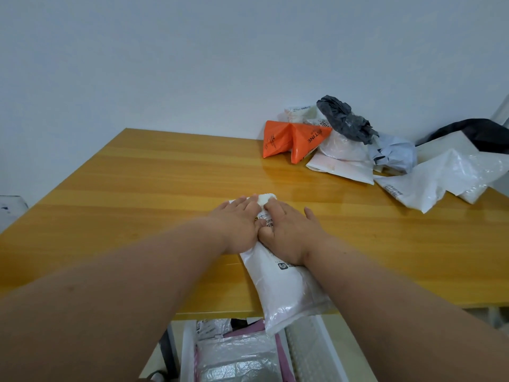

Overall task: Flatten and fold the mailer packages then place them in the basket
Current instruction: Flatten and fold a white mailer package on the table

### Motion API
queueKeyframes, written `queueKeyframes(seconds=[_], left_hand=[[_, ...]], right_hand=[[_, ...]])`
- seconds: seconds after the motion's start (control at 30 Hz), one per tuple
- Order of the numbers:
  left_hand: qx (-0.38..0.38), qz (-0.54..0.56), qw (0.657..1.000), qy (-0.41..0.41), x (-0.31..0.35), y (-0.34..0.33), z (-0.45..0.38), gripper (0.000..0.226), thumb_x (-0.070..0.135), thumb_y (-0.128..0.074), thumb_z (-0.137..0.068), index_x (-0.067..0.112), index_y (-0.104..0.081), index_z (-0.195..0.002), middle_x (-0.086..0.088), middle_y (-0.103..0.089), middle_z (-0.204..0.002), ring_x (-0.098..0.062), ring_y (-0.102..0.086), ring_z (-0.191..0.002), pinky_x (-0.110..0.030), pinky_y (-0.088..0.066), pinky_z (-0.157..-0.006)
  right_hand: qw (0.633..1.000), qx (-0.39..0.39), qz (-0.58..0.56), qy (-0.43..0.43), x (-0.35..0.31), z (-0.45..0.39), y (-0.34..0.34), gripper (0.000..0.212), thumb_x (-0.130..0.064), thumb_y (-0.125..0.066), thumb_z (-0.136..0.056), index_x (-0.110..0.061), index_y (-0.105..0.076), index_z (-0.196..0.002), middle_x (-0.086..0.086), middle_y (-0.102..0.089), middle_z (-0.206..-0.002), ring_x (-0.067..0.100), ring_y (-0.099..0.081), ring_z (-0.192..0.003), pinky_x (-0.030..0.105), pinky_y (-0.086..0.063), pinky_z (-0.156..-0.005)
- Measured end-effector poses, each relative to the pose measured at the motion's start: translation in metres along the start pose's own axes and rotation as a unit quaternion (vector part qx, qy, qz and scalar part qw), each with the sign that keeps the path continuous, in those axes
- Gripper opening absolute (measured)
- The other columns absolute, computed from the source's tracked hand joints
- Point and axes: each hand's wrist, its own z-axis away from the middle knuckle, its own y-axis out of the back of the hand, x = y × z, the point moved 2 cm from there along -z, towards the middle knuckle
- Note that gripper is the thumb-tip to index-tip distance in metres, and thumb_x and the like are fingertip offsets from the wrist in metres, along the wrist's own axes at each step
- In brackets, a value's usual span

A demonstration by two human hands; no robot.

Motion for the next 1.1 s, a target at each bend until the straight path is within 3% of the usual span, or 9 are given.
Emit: queueKeyframes(seconds=[0.1,0.2,0.4,0.5,0.7,0.8,0.93,1.0,1.1], left_hand=[[0.022,-0.001,1.000,0.000,0.001,-0.002,0.004,0.055,0.042,-0.019,-0.106,0.021,-0.012,-0.156,0.002,0.007,-0.164,-0.017,0.008,-0.151,-0.041,-0.002,-0.123],[0.043,-0.035,0.998,0.001,-0.003,-0.003,0.011,0.058,0.045,-0.020,-0.105,0.023,-0.007,-0.157,0.001,0.006,-0.165,-0.020,0.004,-0.151,-0.042,-0.007,-0.122],[0.132,-0.027,0.991,0.016,0.003,0.004,0.034,0.058,0.045,-0.031,-0.103,0.025,-0.017,-0.155,0.004,-0.012,-0.162,-0.026,-0.012,-0.146,-0.043,-0.020,-0.118],[0.121,-0.009,0.993,0.007,0.014,0.009,0.042,0.056,0.044,-0.030,-0.104,0.025,-0.018,-0.155,0.003,-0.013,-0.163,-0.024,-0.013,-0.147,-0.044,-0.020,-0.118],[-0.005,-0.095,0.995,-0.005,0.032,0.002,0.060,0.062,0.053,-0.018,-0.103,0.028,-0.001,-0.157,0.005,0.003,-0.165,-0.017,-0.001,-0.151,-0.044,-0.005,-0.122],[0.020,-0.149,0.988,0.027,0.034,0.007,0.067,0.066,0.061,-0.018,-0.099,0.028,-0.010,-0.156,0.001,-0.016,-0.163,-0.023,-0.024,-0.146,-0.044,-0.019,-0.117],[0.064,-0.236,0.967,0.064,0.035,0.021,0.078,0.071,0.071,-0.021,-0.094,0.029,-0.027,-0.150,-0.003,-0.048,-0.140,-0.025,-0.053,-0.120,-0.042,-0.034,-0.098],[0.067,-0.247,0.964,0.078,0.035,0.025,0.082,0.066,0.072,-0.023,-0.092,0.027,-0.046,-0.135,-0.002,-0.053,-0.125,-0.023,-0.055,-0.110,-0.041,-0.035,-0.094],[0.110,-0.202,0.971,0.064,0.032,0.018,0.084,0.065,0.068,-0.032,-0.093,0.021,-0.043,-0.136,-0.006,-0.041,-0.139,-0.026,-0.040,-0.128,-0.042,-0.033,-0.105]], right_hand=[[0.999,0.024,0.033,0.014,0.000,0.007,-0.003,0.060,-0.044,-0.029,-0.096,-0.025,-0.019,-0.153,-0.006,-0.003,-0.165,0.014,-0.005,-0.151,0.053,-0.001,-0.120],[0.997,0.033,0.060,0.032,0.000,0.013,0.001,0.060,-0.048,-0.026,-0.099,-0.026,-0.018,-0.154,-0.007,-0.001,-0.165,0.016,-0.006,-0.151,0.053,-0.003,-0.120],[0.996,0.066,0.047,0.038,0.007,0.037,0.017,0.042,-0.037,-0.043,-0.097,-0.022,-0.047,-0.136,-0.002,-0.040,-0.145,0.022,-0.039,-0.131,0.040,-0.032,-0.109],[0.997,0.052,0.052,0.021,0.006,0.050,0.022,0.038,-0.033,-0.041,-0.098,-0.019,-0.051,-0.132,0.001,-0.046,-0.136,0.024,-0.042,-0.127,0.041,-0.036,-0.105],[0.998,-0.013,0.053,-0.008,-0.002,0.068,0.025,0.051,-0.044,-0.038,-0.097,-0.018,-0.041,-0.142,0.005,-0.049,-0.143,0.025,-0.045,-0.131,0.042,-0.032,-0.110],[0.998,-0.028,0.064,-0.009,-0.003,0.076,0.021,0.053,-0.051,-0.032,-0.099,-0.021,-0.039,-0.142,0.001,-0.039,-0.151,0.024,-0.037,-0.137,0.051,-0.019,-0.116],[0.993,0.011,0.114,-0.025,0.001,0.084,0.023,0.049,-0.039,-0.034,-0.101,-0.025,-0.033,-0.148,-0.001,-0.026,-0.159,0.025,-0.025,-0.145,0.053,-0.010,-0.120],[0.991,0.027,0.124,-0.046,0.004,0.085,0.022,0.050,-0.039,-0.034,-0.101,-0.025,-0.032,-0.149,0.000,-0.028,-0.157,0.026,-0.023,-0.145,0.053,-0.009,-0.120],[0.992,0.015,0.104,-0.076,0.007,0.084,0.015,0.053,-0.042,-0.030,-0.103,-0.027,-0.021,-0.153,0.001,-0.015,-0.162,0.026,-0.009,-0.150,0.056,-0.006,-0.119]])
